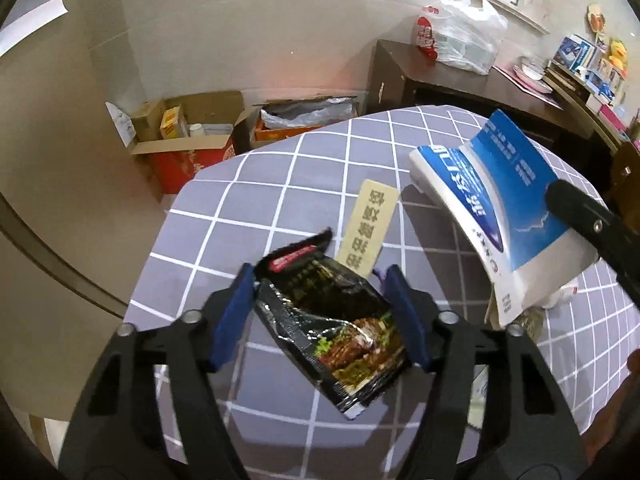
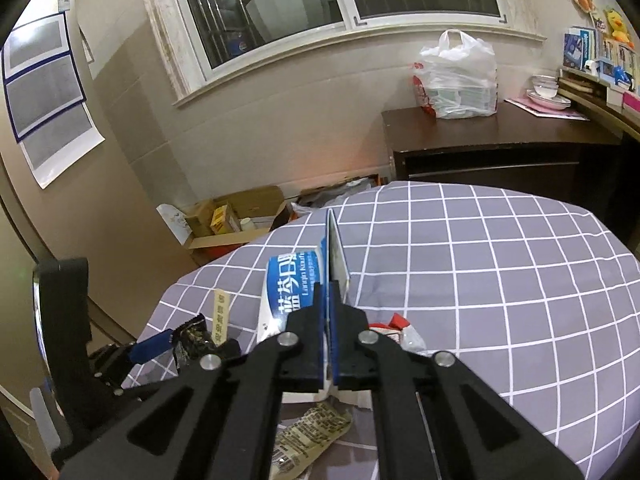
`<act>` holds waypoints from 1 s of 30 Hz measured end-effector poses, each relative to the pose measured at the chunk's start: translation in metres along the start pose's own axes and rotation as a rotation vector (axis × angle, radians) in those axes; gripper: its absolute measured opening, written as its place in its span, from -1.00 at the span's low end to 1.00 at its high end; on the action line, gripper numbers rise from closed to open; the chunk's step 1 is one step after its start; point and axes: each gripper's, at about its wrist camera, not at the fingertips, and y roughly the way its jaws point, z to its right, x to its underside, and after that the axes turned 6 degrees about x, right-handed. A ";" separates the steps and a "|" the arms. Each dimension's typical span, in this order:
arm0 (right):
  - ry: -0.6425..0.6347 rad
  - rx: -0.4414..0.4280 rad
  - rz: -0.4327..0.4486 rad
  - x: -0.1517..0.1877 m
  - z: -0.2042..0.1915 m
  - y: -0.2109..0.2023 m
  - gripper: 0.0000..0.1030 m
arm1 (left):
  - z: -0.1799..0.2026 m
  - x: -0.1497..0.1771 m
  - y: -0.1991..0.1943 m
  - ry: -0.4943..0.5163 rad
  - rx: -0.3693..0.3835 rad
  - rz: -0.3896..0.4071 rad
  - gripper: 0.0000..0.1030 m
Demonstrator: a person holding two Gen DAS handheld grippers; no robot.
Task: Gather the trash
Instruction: 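Grasp the black snack bag with the left gripper while the right grasps the blue toothpaste box, then carry the black snack bag and toothpaste box over the bin and open both grippers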
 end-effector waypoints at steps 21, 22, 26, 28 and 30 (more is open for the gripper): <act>-0.072 -0.004 0.090 0.003 -0.052 -0.087 -0.94 | -0.064 0.047 -0.113 -0.154 0.227 0.138 -0.71; -0.082 -0.015 0.091 0.004 -0.062 -0.093 -0.94 | -0.070 0.049 -0.120 -0.163 0.228 0.148 -0.71; -0.110 -0.059 0.086 0.013 -0.098 -0.109 -0.94 | -0.103 0.066 -0.146 -0.211 0.224 0.176 -0.71; -0.131 -0.084 0.080 0.021 -0.122 -0.115 -0.94 | -0.124 0.077 -0.159 -0.240 0.210 0.190 -0.71; -0.156 -0.119 0.059 0.031 -0.149 -0.117 -0.94 | -0.151 0.091 -0.173 -0.280 0.192 0.205 -0.71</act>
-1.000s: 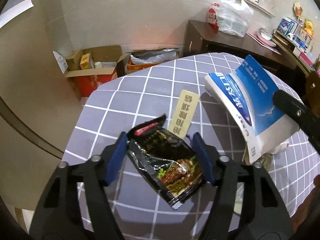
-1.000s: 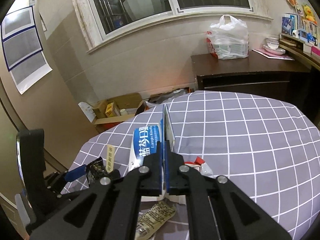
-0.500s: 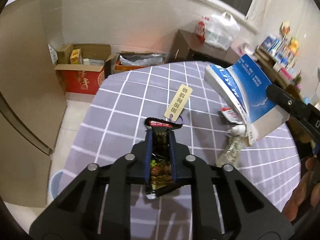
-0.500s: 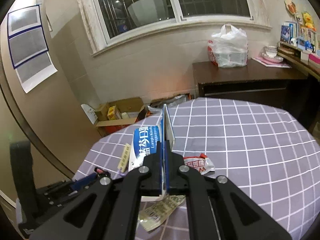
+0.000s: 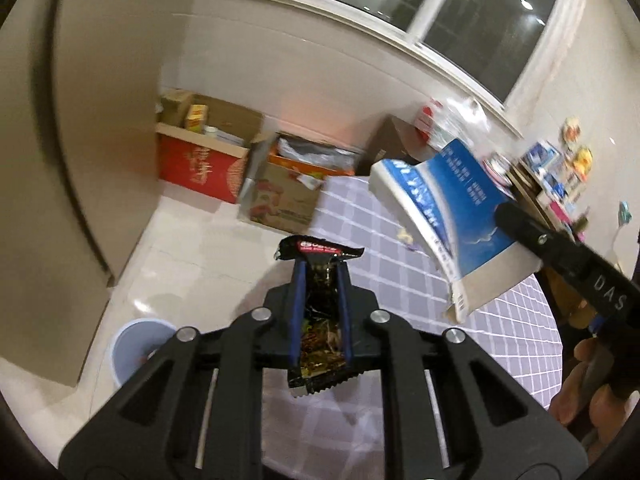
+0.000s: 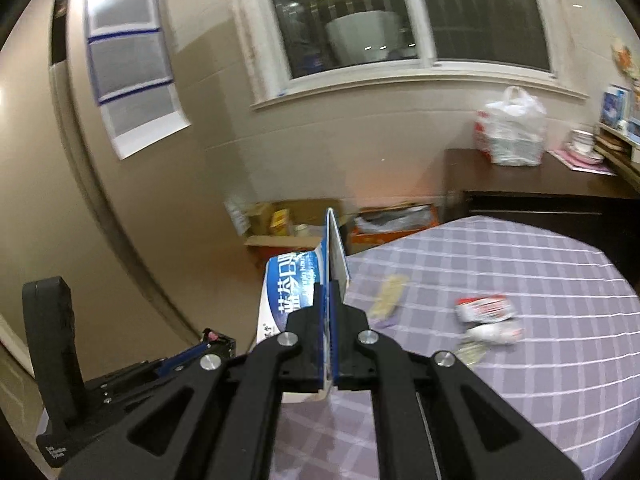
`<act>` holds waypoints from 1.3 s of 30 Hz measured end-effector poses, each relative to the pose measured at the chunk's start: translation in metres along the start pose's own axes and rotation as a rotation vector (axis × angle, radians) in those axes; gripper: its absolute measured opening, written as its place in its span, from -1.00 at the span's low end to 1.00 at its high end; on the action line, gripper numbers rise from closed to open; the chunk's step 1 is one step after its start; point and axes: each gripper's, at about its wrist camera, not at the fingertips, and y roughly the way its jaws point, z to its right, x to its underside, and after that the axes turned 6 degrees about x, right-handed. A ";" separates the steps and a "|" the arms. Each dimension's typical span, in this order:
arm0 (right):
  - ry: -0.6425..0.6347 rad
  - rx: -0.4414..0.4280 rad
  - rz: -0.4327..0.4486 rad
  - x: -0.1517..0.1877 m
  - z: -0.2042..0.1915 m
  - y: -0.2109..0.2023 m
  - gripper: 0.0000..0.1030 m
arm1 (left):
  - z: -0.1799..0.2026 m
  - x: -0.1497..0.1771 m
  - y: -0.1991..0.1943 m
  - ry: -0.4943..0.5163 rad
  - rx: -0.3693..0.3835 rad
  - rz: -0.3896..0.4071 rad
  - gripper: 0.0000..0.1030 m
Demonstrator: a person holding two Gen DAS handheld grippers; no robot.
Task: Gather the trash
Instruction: 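Carry the black snack bag and toothpaste box over the bin and open both grippers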
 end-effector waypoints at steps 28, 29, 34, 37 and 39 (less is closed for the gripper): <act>-0.226 -0.247 -0.374 0.155 -0.263 0.159 0.06 | -0.240 0.054 -0.026 -0.252 -0.299 -0.099 -0.70; -0.235 -0.243 -0.382 0.159 -0.263 0.162 0.06 | -0.240 0.055 -0.022 -0.250 -0.300 -0.106 -0.70; -0.265 -0.209 -0.361 0.159 -0.251 0.158 0.06 | -0.234 0.054 -0.007 -0.230 -0.289 -0.128 -0.70; -0.272 -0.189 -0.329 0.153 -0.244 0.151 0.07 | -0.228 0.051 -0.002 -0.216 -0.283 -0.135 -0.70; -0.265 -0.187 -0.313 0.148 -0.239 0.146 0.10 | -0.225 0.050 0.001 -0.209 -0.280 -0.137 -0.70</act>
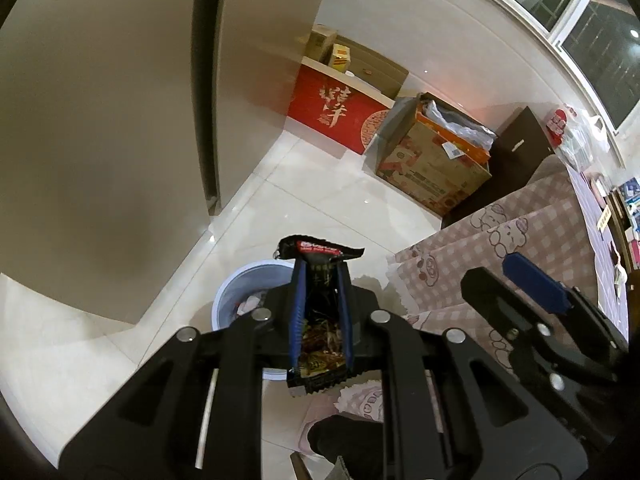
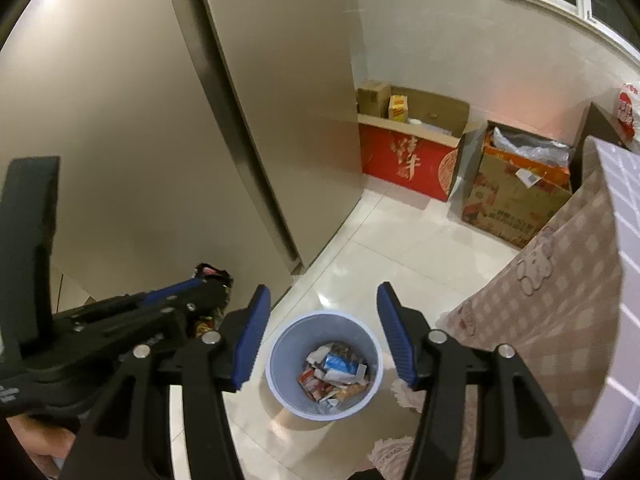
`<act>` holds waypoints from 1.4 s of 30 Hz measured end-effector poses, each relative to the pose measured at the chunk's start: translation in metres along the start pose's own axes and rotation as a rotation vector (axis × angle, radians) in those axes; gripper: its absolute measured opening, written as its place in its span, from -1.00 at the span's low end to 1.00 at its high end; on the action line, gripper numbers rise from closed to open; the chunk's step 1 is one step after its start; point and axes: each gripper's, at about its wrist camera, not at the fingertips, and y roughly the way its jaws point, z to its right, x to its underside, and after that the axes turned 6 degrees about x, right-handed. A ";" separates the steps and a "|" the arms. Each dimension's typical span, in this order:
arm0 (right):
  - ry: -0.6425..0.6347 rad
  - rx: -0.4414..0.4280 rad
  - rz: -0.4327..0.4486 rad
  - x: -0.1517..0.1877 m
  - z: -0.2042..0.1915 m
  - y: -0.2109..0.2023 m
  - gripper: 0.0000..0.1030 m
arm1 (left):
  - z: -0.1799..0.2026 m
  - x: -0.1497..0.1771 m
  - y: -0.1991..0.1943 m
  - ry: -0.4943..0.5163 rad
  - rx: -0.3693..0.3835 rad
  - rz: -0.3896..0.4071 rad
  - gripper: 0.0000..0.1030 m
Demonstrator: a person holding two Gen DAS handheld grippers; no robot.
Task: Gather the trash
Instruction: 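Carry the black snack bag and toothpaste box over the bin and open both grippers, then grasp the clear plastic wrapper with the left gripper while the right grasps the white bottle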
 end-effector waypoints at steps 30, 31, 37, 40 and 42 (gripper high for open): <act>0.146 0.016 0.112 -0.002 0.077 -0.054 0.18 | 0.045 -0.014 -0.005 0.013 -0.007 0.013 0.15; 0.154 0.019 0.112 -0.002 0.080 -0.056 0.18 | 0.052 -0.014 -0.008 0.024 0.002 0.016 0.15; 0.210 0.045 0.135 -0.001 0.108 -0.083 0.18 | 0.105 -0.015 -0.027 0.101 0.062 0.042 0.15; 0.254 0.065 0.156 -0.001 0.131 -0.103 0.18 | 0.145 -0.011 -0.034 0.167 0.095 0.047 0.16; 0.280 0.086 0.168 0.001 0.147 -0.117 0.18 | 0.170 -0.008 -0.037 0.206 0.114 0.050 0.18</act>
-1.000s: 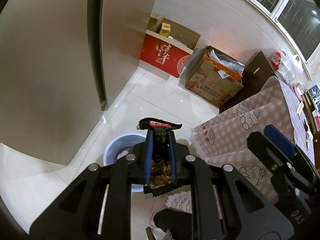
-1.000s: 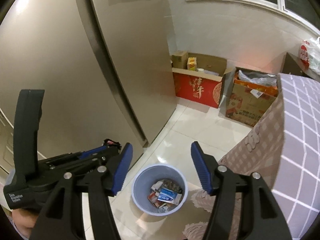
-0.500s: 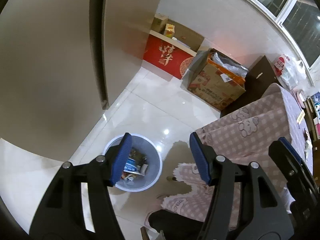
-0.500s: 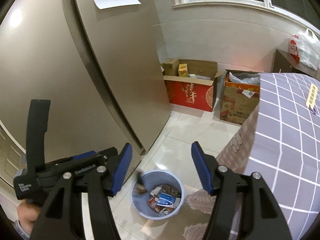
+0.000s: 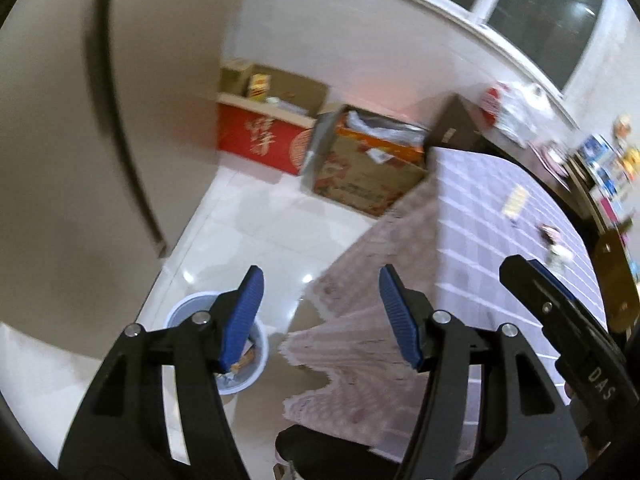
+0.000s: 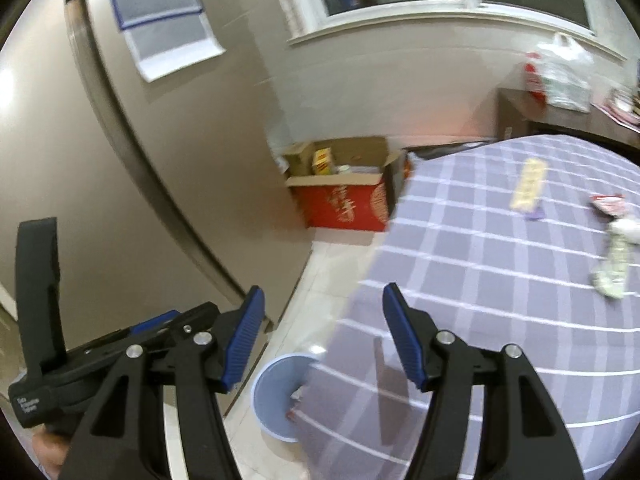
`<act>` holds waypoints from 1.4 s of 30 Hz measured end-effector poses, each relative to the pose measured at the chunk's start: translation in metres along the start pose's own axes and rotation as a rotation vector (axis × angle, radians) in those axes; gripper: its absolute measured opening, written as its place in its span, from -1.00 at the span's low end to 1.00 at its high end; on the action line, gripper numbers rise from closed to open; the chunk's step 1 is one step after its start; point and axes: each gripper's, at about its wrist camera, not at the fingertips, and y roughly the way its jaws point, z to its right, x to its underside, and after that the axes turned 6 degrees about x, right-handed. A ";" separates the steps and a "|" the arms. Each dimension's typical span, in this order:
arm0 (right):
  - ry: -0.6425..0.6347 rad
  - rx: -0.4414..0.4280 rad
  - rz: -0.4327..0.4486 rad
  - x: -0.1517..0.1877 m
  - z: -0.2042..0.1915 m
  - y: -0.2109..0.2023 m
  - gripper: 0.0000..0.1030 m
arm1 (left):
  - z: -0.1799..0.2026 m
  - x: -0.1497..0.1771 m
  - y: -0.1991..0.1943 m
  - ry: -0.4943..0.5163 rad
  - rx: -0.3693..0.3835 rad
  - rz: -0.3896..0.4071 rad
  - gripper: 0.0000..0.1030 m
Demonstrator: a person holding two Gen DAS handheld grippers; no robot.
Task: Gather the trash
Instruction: 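Grasp the clear plastic wrapper with the left gripper while the right grasps the white bottle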
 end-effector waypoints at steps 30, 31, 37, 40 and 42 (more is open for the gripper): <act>0.023 0.382 -0.065 -0.025 0.288 -0.075 0.23 | 0.297 0.025 0.137 0.520 0.099 -0.160 -0.49; 0.014 0.374 -0.073 -0.028 0.290 -0.069 0.23 | 0.294 0.023 0.136 0.505 0.119 -0.155 -0.60; -0.006 0.305 -0.091 -0.039 0.283 -0.040 0.23 | 0.265 0.003 0.124 0.420 0.109 -0.086 -0.77; -0.024 0.285 -0.099 -0.047 0.277 -0.023 0.23 | 0.253 -0.002 0.120 0.395 0.089 -0.060 -0.78; -0.047 0.298 -0.112 -0.048 0.272 -0.013 0.23 | 0.247 -0.005 0.119 0.385 0.085 -0.053 -0.78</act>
